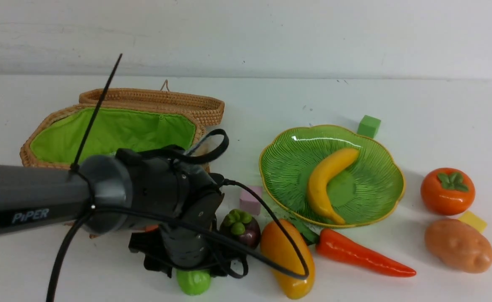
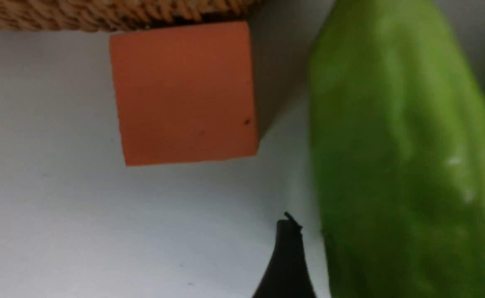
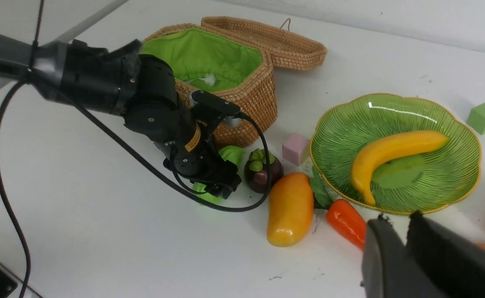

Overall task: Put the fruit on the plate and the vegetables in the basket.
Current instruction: Take a chayote with your left arm and place it on the basket on the left.

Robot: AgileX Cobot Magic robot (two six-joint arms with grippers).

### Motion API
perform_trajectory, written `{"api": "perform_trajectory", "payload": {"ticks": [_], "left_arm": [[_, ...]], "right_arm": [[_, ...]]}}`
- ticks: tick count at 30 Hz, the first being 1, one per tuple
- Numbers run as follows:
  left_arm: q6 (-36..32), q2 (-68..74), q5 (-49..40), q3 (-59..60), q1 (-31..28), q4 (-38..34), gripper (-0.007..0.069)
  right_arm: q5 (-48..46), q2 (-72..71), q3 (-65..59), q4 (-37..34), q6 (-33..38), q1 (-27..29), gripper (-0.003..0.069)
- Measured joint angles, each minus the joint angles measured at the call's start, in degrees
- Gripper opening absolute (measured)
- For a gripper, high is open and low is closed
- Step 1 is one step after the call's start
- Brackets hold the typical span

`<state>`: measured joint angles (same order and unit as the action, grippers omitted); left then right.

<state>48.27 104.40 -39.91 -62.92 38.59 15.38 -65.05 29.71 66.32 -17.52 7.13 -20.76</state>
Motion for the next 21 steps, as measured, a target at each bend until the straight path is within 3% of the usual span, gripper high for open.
{"api": "perform_trajectory", "payload": {"ticks": [4, 7, 12, 21], "left_arm": [[0.1, 1.4, -0.1, -0.1, 0.0, -0.2, 0.0521], [-0.2, 1.5, -0.2, -0.2, 0.0, -0.4, 0.0426], [-0.8, 1.5, -0.9, -0.3, 0.0, -0.5, 0.0427], [-8.6, -6.0, -9.0, -0.3, 0.0, -5.9, 0.0427]], "right_arm": [[-0.1, 0.0, 0.0, -0.6, 0.0, 0.0, 0.0095], [-0.1, 0.0, 0.0, -0.6, 0.0, 0.0, 0.0095], [-0.1, 0.0, 0.0, -0.8, 0.0, 0.0, 0.0095], [-0.1, 0.0, 0.0, -0.9, 0.0, 0.0, 0.0095]]}}
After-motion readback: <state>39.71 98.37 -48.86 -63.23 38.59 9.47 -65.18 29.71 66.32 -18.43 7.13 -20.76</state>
